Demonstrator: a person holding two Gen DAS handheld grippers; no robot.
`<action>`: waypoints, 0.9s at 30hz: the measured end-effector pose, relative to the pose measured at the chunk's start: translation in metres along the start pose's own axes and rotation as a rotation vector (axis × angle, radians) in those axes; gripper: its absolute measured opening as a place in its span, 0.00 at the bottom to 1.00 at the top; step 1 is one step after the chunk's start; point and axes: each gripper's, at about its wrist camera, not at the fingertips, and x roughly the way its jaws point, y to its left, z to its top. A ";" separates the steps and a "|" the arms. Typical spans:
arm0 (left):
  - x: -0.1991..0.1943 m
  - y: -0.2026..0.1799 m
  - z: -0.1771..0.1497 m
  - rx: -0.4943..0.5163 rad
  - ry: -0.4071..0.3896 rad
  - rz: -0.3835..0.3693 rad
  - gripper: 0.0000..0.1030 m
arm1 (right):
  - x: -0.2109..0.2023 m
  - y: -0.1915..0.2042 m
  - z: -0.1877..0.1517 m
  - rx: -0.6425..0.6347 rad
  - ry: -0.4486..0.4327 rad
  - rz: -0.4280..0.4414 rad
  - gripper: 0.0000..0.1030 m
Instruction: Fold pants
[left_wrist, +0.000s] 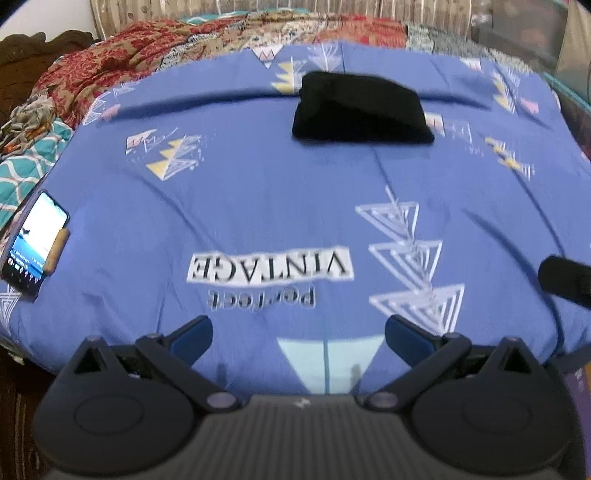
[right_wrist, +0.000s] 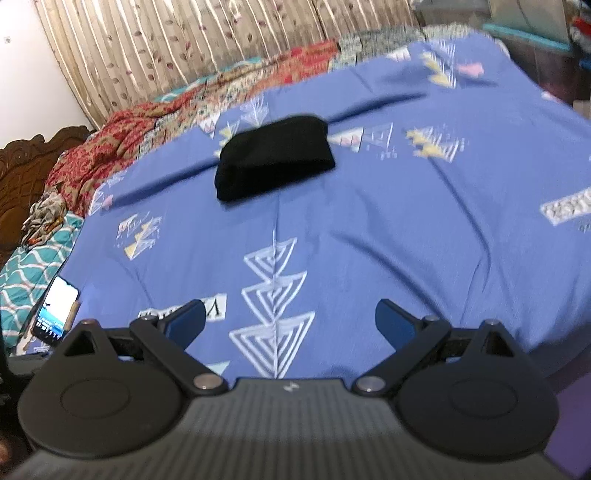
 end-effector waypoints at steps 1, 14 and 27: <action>-0.001 0.001 0.004 -0.006 -0.007 0.001 1.00 | 0.000 0.000 0.003 -0.007 -0.008 -0.001 0.97; -0.018 -0.004 0.050 0.065 -0.170 0.138 1.00 | -0.010 0.003 0.042 -0.029 -0.133 0.014 0.97; -0.010 0.001 0.048 0.084 -0.133 0.219 1.00 | -0.007 0.001 0.043 -0.010 -0.135 0.049 0.97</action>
